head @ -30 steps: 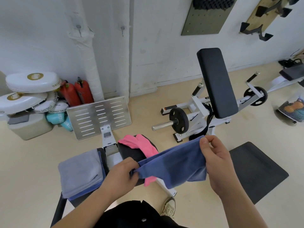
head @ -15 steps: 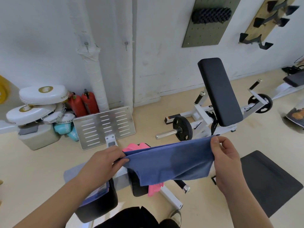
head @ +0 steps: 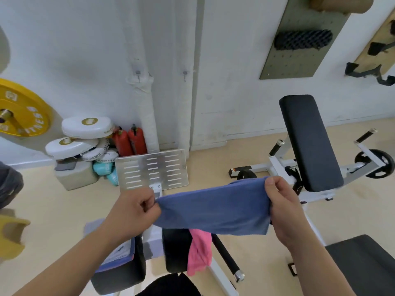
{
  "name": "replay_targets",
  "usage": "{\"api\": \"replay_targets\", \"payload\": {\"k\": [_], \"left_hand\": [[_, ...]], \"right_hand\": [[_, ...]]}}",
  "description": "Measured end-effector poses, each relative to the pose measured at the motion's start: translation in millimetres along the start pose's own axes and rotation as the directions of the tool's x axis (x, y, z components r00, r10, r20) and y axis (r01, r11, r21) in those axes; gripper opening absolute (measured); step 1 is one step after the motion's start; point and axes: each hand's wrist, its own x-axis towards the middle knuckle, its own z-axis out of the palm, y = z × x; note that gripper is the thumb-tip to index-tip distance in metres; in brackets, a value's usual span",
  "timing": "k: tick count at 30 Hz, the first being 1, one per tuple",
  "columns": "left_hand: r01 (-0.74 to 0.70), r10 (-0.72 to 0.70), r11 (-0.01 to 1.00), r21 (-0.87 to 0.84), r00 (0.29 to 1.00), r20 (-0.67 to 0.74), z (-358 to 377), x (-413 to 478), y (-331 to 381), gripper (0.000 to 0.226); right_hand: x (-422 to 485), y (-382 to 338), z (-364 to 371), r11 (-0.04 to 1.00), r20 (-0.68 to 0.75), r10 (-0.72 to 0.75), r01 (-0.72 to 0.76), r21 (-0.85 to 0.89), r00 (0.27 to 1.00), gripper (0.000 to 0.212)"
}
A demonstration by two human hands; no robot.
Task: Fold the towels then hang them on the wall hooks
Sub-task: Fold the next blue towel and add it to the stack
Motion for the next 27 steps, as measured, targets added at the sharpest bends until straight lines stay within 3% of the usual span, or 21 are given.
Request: {"api": "replay_targets", "payload": {"k": [3, 7, 10, 12, 16, 19, 21, 25, 27], "left_hand": [[0.097, -0.094, 0.995, -0.016, 0.987, 0.134, 25.8, -2.0, 10.1, 0.018], [0.108, -0.099, 0.994, -0.003, 0.918, 0.385, 70.4, -13.8, 14.5, 0.044], [0.042, -0.053, 0.999, 0.034, 0.891, 0.451, 106.3, -30.7, 23.8, 0.023], [0.014, 0.009, 0.999, -0.047, 0.885, 0.466, 127.1, -38.7, 32.0, 0.014], [0.142, -0.074, 0.972, -0.185, 0.940, 0.332, 158.2, -49.2, 44.3, 0.022], [0.199, -0.130, 0.944, -0.262, 0.957, 0.259, 175.7, -57.9, 42.0, 0.017], [0.217, -0.147, 0.935, -0.282, 0.957, 0.248, 184.3, -64.4, 41.0, 0.015], [0.024, -0.018, 0.987, -0.157, 0.999, 0.036, 185.5, -64.7, 31.9, 0.012], [-0.087, 0.091, 0.993, -0.079, 0.995, 0.040, 182.4, -60.2, 26.8, 0.015]], "right_hand": [[12.5, -16.1, -10.5, 0.997, 0.160, -0.068, 0.070, -0.008, 0.985, 0.027], [31.6, -24.0, -24.0, 0.979, 0.375, -0.073, 0.138, -0.149, 0.924, 0.023], [37.1, -24.7, -34.7, 0.977, 0.467, -0.019, 0.116, -0.178, 0.884, 0.025], [38.0, -25.8, -41.2, 0.993, 0.501, 0.011, 0.047, -0.105, 0.866, 0.029], [38.4, -24.8, -45.2, 0.998, 0.559, 0.061, -0.030, -0.064, 0.827, 0.027], [36.7, -18.7, -45.0, 0.992, 0.565, 0.102, -0.044, -0.114, 0.819, 0.046], [32.6, -14.6, -44.8, 0.987, 0.596, 0.146, -0.073, -0.145, 0.790, 0.036], [22.5, -9.3, -42.1, 0.983, 0.659, 0.161, -0.059, -0.174, 0.735, 0.033], [17.8, -9.0, -39.8, 0.984, 0.671, 0.154, -0.055, -0.167, 0.726, 0.032]]}}
